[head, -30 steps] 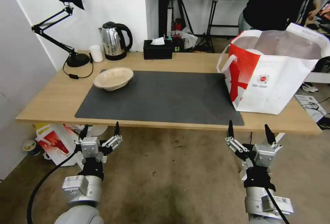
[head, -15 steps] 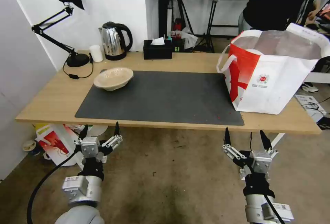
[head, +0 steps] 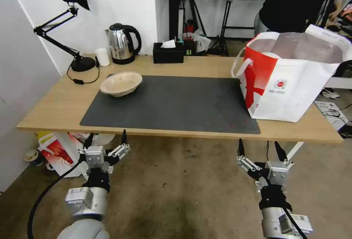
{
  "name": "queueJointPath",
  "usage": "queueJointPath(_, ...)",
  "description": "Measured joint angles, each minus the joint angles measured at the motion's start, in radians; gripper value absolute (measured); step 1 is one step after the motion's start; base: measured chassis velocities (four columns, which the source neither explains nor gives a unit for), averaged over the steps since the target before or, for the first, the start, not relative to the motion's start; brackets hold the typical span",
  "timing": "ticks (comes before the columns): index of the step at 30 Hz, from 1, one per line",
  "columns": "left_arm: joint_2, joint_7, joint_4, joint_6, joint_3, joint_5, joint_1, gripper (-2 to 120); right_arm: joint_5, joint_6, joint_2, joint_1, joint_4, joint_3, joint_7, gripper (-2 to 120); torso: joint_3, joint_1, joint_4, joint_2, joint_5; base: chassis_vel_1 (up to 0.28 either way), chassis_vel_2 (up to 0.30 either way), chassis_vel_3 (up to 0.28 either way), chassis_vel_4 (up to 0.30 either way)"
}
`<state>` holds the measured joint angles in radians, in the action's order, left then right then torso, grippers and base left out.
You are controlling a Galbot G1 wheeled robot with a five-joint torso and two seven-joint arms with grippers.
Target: Pick up the trash from the table and place it into the takeout bag.
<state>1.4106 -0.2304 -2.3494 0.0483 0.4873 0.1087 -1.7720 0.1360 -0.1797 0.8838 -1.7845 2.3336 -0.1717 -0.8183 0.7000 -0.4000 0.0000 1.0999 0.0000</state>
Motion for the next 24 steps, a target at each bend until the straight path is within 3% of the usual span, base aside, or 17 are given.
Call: queueJointPath(24, 0.0, -0.001, 0.003, -0.001, 0.0, 0.001, 0.002, 100, -0.026, -0.009, 0.018, -0.008, -0.039, 0.031, 0.007, 100, 0.0, 0.0, 0.0, 0.0, 0.0001, 0.0, 0.0, 0.0, 0.0)
